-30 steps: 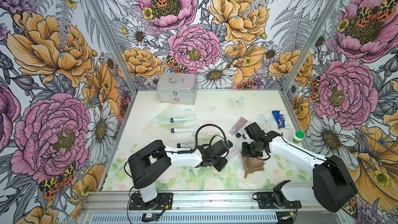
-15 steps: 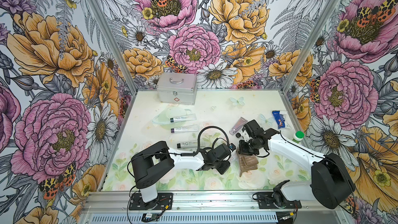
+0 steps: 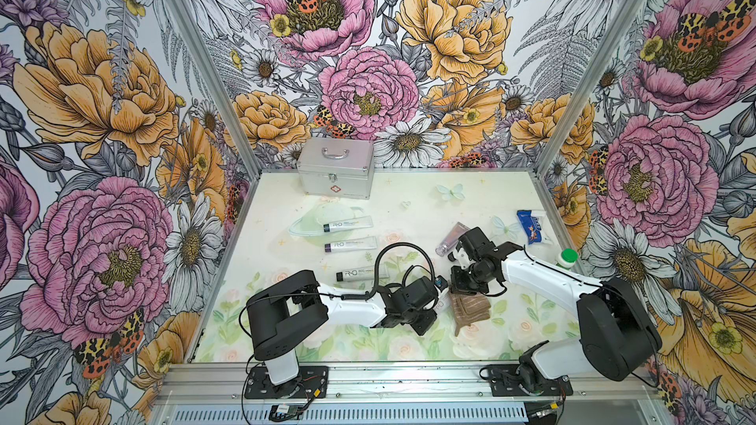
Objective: Wipe the surface of the toothpaste tube
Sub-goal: Move the toothpaste to the center of the board, then wipe the dirt from the toothpaste tube.
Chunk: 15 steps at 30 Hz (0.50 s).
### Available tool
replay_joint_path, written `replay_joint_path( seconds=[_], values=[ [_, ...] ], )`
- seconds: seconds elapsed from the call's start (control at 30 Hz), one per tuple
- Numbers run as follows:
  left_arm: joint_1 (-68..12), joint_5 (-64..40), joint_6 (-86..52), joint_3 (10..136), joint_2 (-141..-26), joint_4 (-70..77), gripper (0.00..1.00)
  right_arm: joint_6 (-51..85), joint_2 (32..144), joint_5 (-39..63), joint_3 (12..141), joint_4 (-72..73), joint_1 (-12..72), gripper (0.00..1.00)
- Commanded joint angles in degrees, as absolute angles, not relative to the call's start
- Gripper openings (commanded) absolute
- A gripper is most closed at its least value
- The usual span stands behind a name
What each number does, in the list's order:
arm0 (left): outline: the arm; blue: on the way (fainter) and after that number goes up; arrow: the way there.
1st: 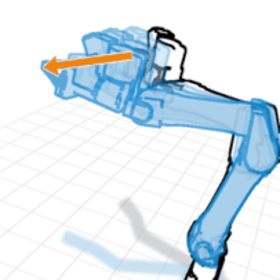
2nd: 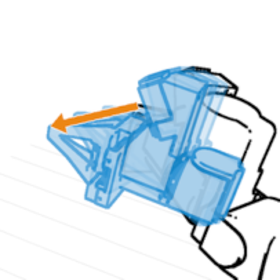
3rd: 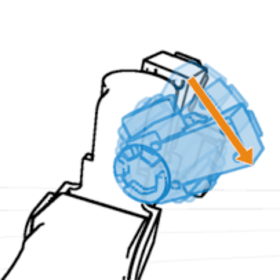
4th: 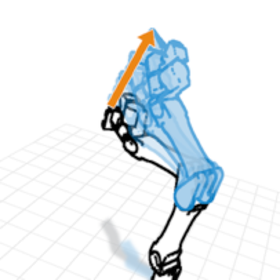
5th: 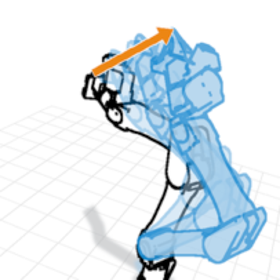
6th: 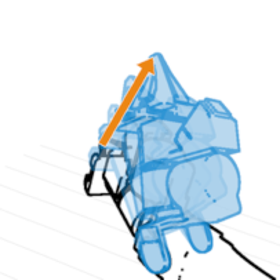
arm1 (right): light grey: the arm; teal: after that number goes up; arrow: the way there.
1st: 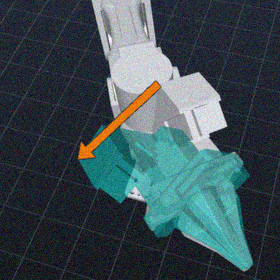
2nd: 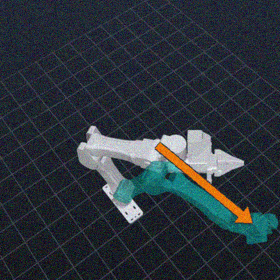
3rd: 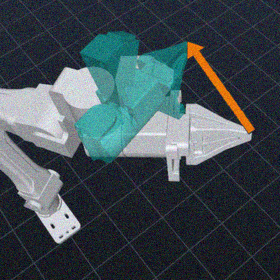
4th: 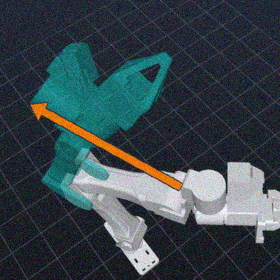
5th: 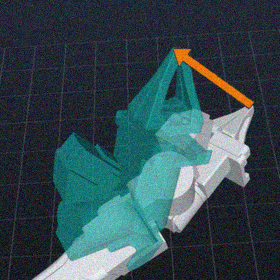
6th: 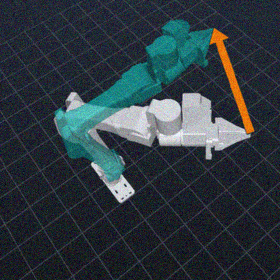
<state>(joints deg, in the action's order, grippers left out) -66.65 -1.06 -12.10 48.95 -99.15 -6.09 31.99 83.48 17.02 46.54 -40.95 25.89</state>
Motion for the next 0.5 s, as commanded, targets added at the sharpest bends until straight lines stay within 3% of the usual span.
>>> replay_joint_path(
  seconds=[0.0, 0.47],
  values=[
    [-67.2, -0.8, -12.8, 47.8, -97.7, -7.1, 0.35, 31.1, 86.1, 16.8, 46.0, -39.4, 25.8, 0.0],
    [-67.9, 0.3, -13.9, 43.6, -92.9, -7.8, 0.35, 29.9, 93.0, 8.6, 47.6, -39.5, 23.3, 0.0]
  ],
)
